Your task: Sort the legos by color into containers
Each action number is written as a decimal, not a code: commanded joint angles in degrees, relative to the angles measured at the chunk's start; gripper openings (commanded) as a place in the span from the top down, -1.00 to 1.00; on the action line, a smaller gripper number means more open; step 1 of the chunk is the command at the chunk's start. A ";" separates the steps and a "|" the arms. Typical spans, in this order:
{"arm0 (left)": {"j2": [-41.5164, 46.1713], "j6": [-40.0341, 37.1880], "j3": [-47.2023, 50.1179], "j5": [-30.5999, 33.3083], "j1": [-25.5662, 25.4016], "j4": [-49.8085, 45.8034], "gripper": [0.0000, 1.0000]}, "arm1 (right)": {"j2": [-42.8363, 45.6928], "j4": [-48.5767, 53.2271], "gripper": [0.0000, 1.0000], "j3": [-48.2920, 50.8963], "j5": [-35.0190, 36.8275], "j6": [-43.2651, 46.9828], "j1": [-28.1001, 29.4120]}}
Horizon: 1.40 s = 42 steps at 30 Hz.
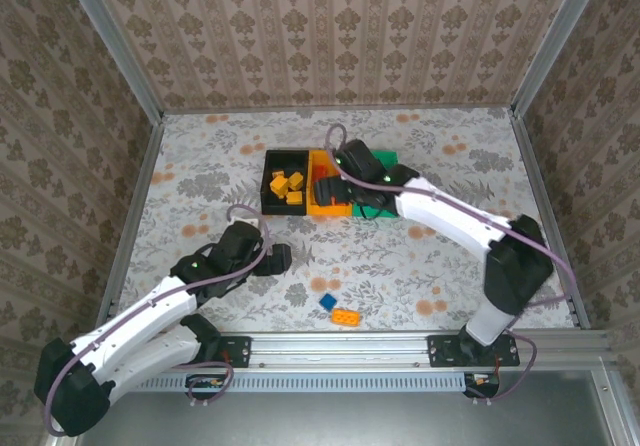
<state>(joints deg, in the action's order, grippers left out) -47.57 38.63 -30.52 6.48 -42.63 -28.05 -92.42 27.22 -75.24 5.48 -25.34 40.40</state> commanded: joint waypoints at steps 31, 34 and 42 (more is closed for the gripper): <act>1.62 -0.35 -0.79 -2.15 5.98 -1.74 -0.99 | 0.48 11.09 -0.62 21.10 -2.03 10.75 31.72; 1.55 -0.18 -0.59 -2.37 6.24 -1.65 -1.00 | -0.51 11.27 -0.53 20.83 -1.01 10.94 32.02; 1.59 0.00 -0.24 -3.12 6.51 -1.31 -0.99 | -1.64 11.20 -0.24 20.74 0.23 10.79 32.18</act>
<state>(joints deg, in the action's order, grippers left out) -46.74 38.61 -31.51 4.21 -36.64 -28.36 -93.27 36.47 -53.28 3.70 -14.87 72.18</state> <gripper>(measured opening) 0.997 0.631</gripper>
